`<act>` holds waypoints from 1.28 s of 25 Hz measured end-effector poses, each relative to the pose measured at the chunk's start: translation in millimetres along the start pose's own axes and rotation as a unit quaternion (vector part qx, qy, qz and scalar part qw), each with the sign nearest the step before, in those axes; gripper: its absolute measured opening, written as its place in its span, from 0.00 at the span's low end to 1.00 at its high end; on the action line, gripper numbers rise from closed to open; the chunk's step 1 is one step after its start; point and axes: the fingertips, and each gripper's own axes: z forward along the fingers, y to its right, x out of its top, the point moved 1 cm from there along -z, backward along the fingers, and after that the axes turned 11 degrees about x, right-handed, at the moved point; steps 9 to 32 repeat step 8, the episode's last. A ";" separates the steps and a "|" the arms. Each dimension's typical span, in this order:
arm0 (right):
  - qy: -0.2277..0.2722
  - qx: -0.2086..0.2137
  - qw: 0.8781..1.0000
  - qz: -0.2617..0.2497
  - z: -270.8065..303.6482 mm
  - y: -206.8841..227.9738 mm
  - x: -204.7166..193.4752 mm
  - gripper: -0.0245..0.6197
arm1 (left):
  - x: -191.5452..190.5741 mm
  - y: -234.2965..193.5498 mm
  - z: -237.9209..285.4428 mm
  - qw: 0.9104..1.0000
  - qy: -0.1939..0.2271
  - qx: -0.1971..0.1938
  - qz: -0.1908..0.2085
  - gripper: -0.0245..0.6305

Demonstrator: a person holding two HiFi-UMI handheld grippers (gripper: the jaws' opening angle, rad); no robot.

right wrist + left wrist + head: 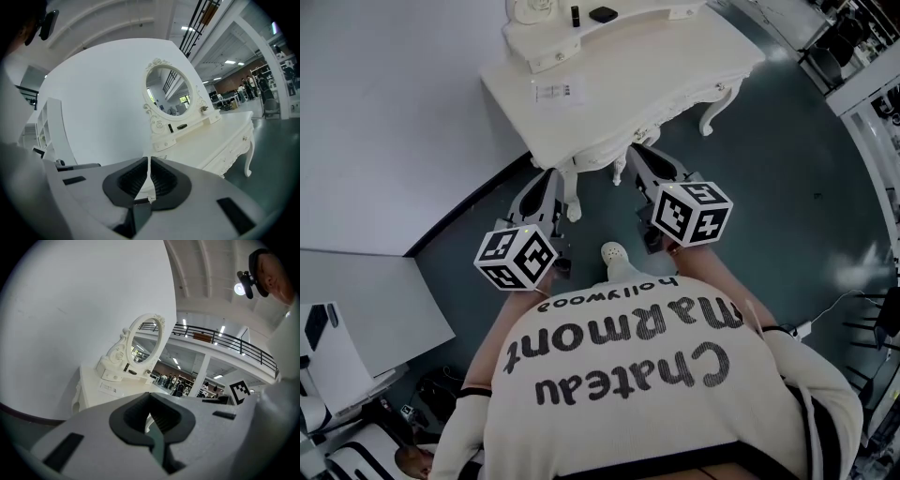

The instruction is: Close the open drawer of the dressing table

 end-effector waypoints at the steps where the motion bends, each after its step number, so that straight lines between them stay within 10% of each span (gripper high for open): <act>1: 0.000 -0.001 1.000 -0.001 -1.6 -1.7 -1.0 0.10 | 0.0 0.8 -2.2 1.000 0.000 -0.003 -0.002 0.05; 32: -0.002 -0.006 1.000 -0.003 -9.1 -13.9 -8.3 0.10 | -1.0 1.0 -16.2 1.000 -0.001 -0.010 -0.010 0.05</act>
